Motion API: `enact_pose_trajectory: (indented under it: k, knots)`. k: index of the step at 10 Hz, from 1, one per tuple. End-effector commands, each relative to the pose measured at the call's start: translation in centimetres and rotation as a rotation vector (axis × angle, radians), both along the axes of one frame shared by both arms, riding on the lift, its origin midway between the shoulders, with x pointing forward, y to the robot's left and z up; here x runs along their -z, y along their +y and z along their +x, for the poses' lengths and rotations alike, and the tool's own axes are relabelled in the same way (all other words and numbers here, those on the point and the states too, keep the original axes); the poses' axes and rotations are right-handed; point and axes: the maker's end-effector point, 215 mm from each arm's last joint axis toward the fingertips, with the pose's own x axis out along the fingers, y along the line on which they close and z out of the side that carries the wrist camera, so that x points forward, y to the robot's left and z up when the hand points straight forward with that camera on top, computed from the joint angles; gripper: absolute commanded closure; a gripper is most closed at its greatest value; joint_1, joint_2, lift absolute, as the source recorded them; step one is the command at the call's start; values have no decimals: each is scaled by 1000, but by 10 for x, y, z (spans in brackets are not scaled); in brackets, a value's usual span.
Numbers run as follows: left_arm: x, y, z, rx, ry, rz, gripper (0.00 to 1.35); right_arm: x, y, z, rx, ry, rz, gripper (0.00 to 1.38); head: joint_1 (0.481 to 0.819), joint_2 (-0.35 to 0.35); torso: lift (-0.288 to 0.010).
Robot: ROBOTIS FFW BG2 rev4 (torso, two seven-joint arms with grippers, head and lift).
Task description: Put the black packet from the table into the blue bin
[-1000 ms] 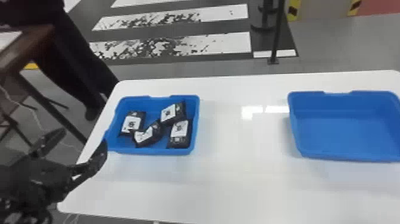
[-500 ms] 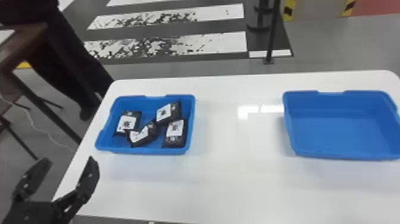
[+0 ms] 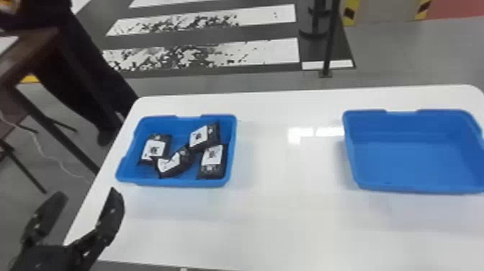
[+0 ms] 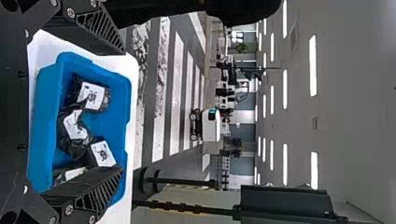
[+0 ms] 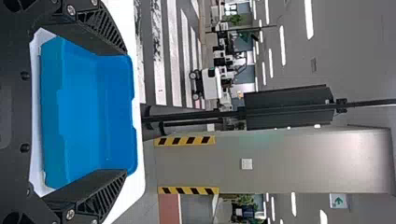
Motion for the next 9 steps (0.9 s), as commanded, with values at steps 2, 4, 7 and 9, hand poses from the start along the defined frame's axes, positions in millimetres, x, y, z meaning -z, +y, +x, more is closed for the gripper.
enact_pose_trajectory:
  k: [2, 4, 7, 9]
  knots:
    - [-3, -10, 5, 19, -21, -27, 153, -1, 0, 1, 0, -2, -1, 114, 695, 136, -110]
    - [-9, -15, 9, 31, -44, -28, 153, -4, 1, 3, -2, -11, -6, 116, 695, 122, -110]
    - [-10, -21, 10, 45, -52, -46, 153, -3, 1, 2, -2, -8, -6, 114, 695, 105, -110]
    - [-10, -23, 10, 48, -53, -52, 153, -4, 2, 3, -4, -10, -6, 116, 695, 99, -110]
